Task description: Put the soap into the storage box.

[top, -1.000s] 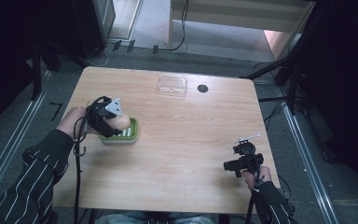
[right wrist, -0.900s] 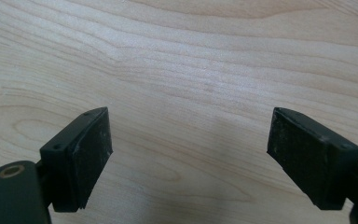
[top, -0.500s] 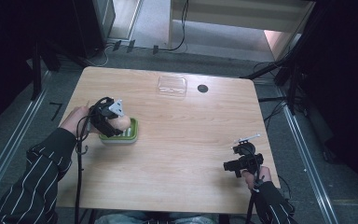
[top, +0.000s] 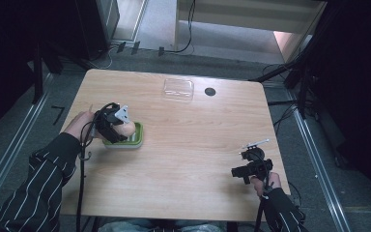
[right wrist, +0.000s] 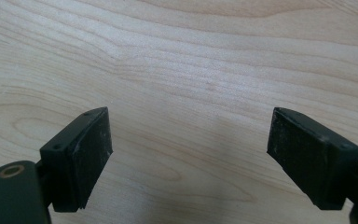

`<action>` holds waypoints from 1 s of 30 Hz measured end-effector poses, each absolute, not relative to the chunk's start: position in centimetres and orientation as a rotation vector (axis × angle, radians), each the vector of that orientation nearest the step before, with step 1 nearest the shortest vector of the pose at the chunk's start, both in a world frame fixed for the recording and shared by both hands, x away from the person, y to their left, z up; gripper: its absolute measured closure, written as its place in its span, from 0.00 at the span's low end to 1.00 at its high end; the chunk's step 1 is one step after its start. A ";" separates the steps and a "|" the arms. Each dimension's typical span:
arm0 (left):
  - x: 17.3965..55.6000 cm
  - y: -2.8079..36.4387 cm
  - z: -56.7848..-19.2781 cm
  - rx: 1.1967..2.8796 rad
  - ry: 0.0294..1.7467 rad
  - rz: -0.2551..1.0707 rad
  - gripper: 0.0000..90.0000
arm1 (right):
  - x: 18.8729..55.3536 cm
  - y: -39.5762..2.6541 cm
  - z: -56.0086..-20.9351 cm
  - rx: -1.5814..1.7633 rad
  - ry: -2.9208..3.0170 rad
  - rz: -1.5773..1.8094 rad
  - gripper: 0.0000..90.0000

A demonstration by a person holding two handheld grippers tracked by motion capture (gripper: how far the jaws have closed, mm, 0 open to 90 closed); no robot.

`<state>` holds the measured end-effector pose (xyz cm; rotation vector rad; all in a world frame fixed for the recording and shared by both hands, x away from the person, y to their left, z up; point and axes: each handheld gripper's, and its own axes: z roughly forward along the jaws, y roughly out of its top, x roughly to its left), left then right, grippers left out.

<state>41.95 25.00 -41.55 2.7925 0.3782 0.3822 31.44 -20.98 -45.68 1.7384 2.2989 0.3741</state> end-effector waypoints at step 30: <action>42.9 25.7 -43.4 2.789 0.414 0.332 0.37 | 31.4 -21.0 -45.7 1.735 2.301 0.371 0.16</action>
